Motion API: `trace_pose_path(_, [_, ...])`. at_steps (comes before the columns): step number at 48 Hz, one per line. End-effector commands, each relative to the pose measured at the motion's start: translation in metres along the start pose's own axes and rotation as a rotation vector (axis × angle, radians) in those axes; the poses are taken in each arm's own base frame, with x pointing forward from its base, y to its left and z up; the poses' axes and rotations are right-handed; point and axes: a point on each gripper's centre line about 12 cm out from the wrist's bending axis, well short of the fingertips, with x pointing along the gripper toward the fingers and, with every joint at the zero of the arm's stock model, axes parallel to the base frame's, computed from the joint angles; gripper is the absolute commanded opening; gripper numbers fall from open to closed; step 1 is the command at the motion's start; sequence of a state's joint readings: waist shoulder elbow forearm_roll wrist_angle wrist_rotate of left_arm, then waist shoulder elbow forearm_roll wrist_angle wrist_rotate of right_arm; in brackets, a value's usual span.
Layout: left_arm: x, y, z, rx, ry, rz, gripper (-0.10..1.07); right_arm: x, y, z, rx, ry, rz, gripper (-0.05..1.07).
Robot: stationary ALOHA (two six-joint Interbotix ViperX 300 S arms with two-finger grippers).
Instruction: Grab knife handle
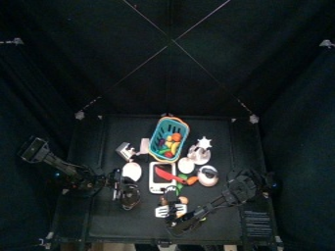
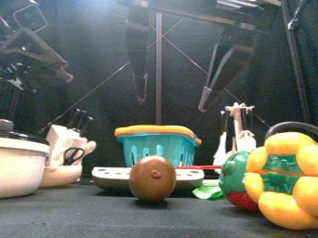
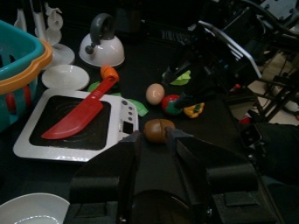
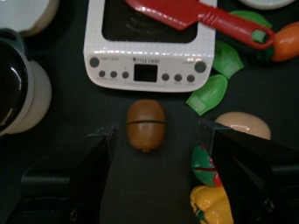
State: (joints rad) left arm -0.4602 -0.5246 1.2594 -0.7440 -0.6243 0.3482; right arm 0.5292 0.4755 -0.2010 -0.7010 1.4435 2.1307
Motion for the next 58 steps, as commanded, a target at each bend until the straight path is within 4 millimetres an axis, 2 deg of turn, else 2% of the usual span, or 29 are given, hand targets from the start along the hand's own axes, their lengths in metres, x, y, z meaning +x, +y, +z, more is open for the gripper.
trace_pose_path(1, [0.003, -0.005, 0.009, -0.003, -0.028, -0.01, 0.72, -0.036, 0.001, 0.028, 0.031, -0.031, 0.083, 1.02])
trace_pose_path(6, [0.003, -0.004, 0.01, -0.002, -0.033, -0.009, 0.72, -0.053, -0.006, 0.044, 0.011, -0.121, 0.124, 1.02])
trace_pose_path(12, [0.003, -0.004, 0.009, -0.002, -0.032, -0.009, 0.72, -0.069, -0.023, 0.065, -0.063, -0.203, 0.13, 1.02])
trace_pose_path(21, [0.002, -0.004, 0.007, -0.003, -0.025, -0.009, 0.72, -0.069, -0.049, 0.073, -0.265, -0.099, 0.116, 1.02])
trace_pose_path(30, [0.001, -0.003, 0.006, 0.003, -0.026, -0.008, 0.72, -0.039, -0.073, 0.086, -0.489, -0.016, 0.151, 1.02])
trace_pose_path(34, [0.002, -0.003, 0.009, 0.002, -0.039, -0.005, 0.72, -0.026, -0.084, 0.094, -0.526, 0.004, 0.205, 1.02])
trace_pose_path(50, [0.005, 0.001, 0.019, 0.041, -0.097, 0.008, 0.72, 0.014, -0.146, 0.148, -0.405, 0.081, 0.619, 1.02])
trace_pose_path(58, [0.007, 0.008, 0.023, 0.055, -0.111, 0.031, 0.72, 0.036, -0.17, 0.163, -0.319, 0.097, 0.765, 1.02])
